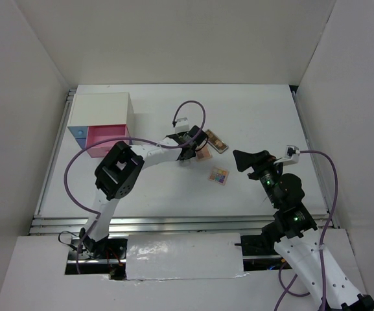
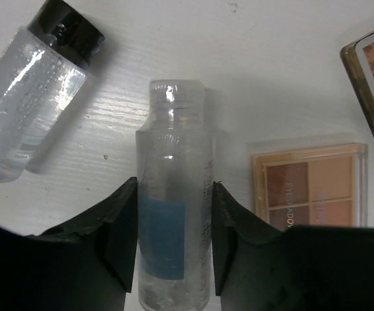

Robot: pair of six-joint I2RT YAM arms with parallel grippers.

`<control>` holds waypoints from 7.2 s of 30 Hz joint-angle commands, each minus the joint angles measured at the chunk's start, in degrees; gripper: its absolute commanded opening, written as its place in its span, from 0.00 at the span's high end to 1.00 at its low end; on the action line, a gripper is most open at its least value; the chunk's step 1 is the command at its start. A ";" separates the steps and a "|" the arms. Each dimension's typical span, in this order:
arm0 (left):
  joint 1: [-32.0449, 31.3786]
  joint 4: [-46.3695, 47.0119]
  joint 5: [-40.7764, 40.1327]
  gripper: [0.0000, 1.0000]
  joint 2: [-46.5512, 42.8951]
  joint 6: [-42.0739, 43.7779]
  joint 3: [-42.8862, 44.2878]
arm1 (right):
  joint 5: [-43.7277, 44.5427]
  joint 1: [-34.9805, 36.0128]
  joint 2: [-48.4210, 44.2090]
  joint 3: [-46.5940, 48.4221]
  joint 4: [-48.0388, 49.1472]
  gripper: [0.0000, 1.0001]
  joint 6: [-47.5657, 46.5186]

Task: Organize the makeup

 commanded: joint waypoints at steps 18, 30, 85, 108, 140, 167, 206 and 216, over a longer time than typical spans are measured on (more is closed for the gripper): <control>1.71 0.08 -12.28 1.00 -36.61 1.24 -11.64 | -0.66 0.08 0.14 -0.31 1.67 0.00 -0.75; 28.50 -6.60 -9.51 1.00 -48.59 -12.85 -17.36 | -1.27 0.17 0.05 -0.31 1.76 0.00 -0.75; 14.28 6.65 19.67 0.07 -4.72 31.37 -1.26 | -3.21 0.08 2.51 -0.49 3.52 0.00 -1.10; 12.42 1.93 -0.24 0.94 -42.75 13.46 -14.19 | -4.00 0.08 2.69 -0.49 3.87 0.00 -1.01; 32.04 0.07 0.17 0.00 -57.79 -11.44 -24.57 | -4.88 0.17 4.09 -0.49 4.57 0.00 -1.10; 36.17 11.67 -2.03 0.92 -45.16 -7.40 -37.23 | -5.75 0.08 6.29 -0.93 5.80 0.00 -0.92; 41.88 12.82 -1.15 0.86 -25.81 0.34 -19.47 | -6.10 0.08 8.05 -0.92 6.42 0.00 -1.19; 42.15 21.67 3.85 0.29 -41.96 -8.88 -44.46 | -6.28 0.08 8.05 -1.01 6.68 0.00 -1.10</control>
